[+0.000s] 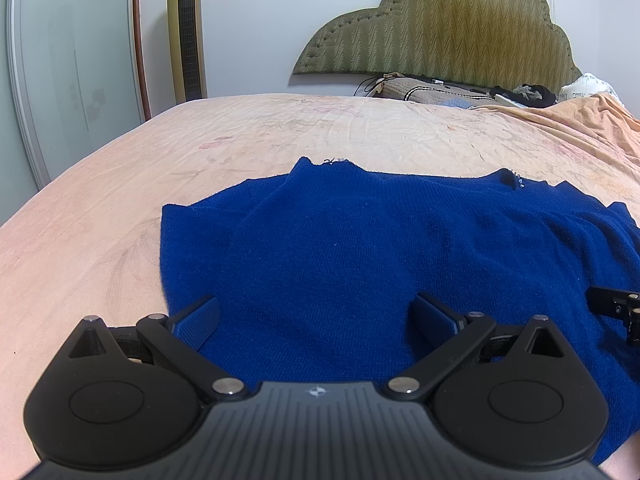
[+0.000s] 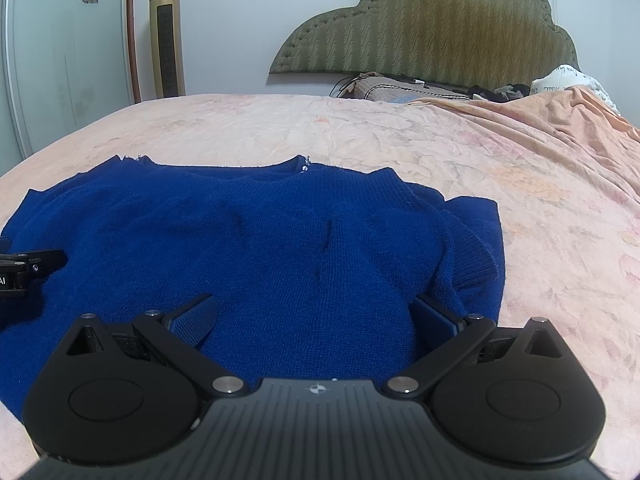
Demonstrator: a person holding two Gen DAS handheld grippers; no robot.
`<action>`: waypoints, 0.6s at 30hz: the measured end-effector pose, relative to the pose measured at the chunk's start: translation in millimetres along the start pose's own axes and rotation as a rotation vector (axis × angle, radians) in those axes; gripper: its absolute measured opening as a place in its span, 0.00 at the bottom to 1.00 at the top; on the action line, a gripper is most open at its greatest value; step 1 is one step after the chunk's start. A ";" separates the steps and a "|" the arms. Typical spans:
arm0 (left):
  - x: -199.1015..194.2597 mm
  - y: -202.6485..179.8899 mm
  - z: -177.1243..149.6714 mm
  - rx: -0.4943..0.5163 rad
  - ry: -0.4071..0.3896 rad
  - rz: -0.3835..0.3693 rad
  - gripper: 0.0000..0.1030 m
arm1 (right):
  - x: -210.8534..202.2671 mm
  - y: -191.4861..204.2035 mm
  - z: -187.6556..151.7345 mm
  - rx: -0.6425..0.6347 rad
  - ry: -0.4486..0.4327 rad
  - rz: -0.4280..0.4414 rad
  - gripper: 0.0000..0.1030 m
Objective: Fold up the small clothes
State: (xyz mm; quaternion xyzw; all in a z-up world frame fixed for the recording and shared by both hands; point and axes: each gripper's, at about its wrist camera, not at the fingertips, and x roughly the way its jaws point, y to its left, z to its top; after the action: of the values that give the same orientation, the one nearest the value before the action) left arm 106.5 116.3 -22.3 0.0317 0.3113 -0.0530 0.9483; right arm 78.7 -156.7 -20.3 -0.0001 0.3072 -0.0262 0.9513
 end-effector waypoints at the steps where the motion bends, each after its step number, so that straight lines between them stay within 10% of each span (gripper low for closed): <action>1: 0.0 0.0 0.0 0.000 0.000 0.000 1.00 | 0.1 0.0 0.0 0.001 0.000 0.001 1.00; 18: -8.7 0.9 -1.1 -0.006 0.009 -0.029 1.00 | -24.9 7.9 -10.7 0.013 -0.003 -0.016 1.00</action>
State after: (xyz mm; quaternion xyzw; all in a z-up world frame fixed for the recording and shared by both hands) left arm 99.0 118.0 -17.9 0.0246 0.3161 -0.0655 0.9461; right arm 52.6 -147.4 -14.5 0.0036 0.3055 -0.0357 0.9515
